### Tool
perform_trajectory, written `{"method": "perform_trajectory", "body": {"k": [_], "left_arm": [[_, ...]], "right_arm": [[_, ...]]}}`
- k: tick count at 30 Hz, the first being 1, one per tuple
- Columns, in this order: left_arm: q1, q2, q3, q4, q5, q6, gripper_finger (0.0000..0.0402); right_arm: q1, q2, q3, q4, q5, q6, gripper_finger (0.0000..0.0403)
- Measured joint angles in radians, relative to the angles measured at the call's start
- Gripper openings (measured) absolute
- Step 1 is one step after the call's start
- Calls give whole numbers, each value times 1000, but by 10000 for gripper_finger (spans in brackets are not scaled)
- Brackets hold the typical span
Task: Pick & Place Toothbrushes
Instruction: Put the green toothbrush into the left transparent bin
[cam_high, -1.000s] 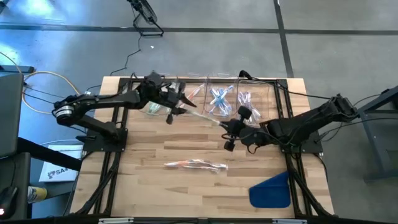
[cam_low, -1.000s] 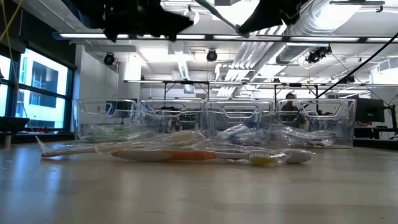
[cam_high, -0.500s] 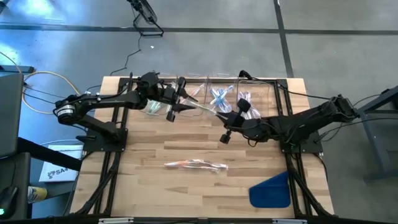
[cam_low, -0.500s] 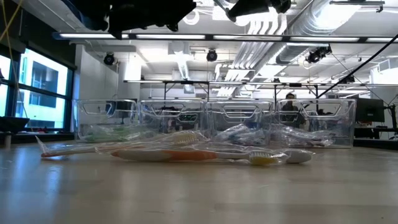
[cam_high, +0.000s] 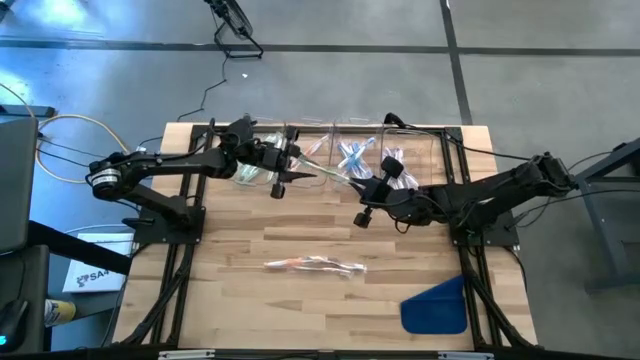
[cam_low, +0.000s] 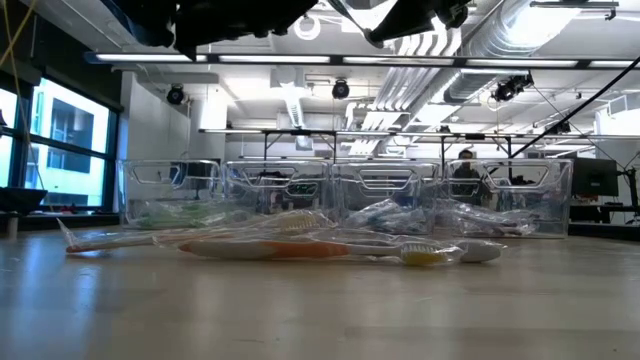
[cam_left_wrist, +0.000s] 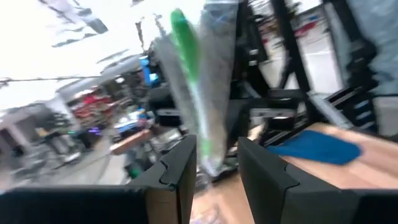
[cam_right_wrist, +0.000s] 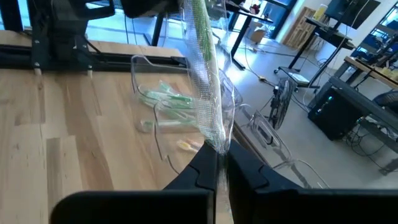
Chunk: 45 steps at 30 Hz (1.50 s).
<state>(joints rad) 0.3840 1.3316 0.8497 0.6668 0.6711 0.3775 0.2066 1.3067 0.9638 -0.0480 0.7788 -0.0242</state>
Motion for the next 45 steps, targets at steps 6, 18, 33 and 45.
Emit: {"method": "perform_trajectory", "body": {"k": [6,18,33,45], "left_arm": [[0,0,0,-2,-112,-91,113],[0,10,-1,1,-115,-121,118],[-51,47,-1,175,-104,-204,239],[-117,48,-1,190,-252,-201,239]], "right_arm": [[0,0,0,-4,0,4,6],[-10,0,0,0,8,-3,6],[-18,0,0,0,35,-4,6],[-45,0,0,0,-18,-7,6]]}}
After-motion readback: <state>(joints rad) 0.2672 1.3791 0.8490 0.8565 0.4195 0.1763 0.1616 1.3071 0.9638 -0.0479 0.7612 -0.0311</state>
